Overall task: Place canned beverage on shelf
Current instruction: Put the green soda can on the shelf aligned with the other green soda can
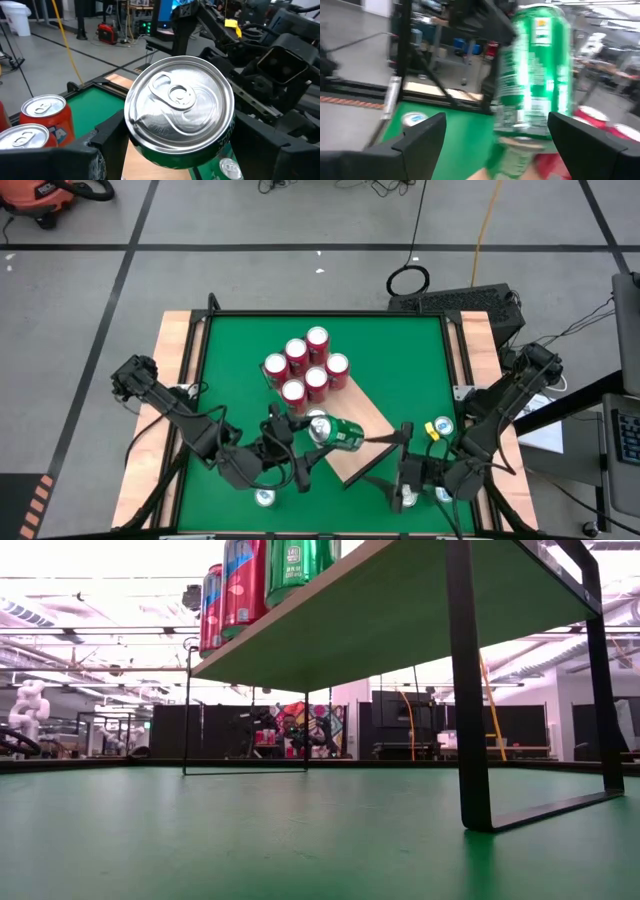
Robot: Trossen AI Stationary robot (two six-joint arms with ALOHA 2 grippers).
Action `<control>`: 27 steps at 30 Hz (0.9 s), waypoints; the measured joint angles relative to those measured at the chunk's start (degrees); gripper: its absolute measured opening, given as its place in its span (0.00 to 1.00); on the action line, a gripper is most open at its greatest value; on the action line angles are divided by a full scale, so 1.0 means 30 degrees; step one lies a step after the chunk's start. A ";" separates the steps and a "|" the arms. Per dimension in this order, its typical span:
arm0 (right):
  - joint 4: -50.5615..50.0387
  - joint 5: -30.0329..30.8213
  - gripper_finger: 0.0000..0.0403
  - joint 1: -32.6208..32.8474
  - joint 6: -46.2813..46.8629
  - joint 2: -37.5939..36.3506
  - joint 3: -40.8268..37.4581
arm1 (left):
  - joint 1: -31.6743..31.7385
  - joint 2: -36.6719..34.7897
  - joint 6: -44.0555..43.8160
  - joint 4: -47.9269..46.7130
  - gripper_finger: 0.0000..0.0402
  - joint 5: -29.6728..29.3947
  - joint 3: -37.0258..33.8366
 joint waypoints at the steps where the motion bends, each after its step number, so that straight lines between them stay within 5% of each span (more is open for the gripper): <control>1: 0.0017 0.0258 0.85 -0.0108 -0.0121 -0.0003 0.0000 | 0.0014 0.0000 0.0007 0.0002 0.68 0.0000 0.0000; 10: 0.1024 -0.0014 0.99 -0.1720 -0.1421 -0.0007 0.0000 | 0.0507 0.0327 0.0032 -0.0062 0.68 0.0457 -0.0007; 27: -0.0618 -0.2808 0.95 -0.4394 0.0615 -0.0007 -0.0007 | 0.1171 0.0590 0.0478 0.0738 0.68 0.1246 0.0000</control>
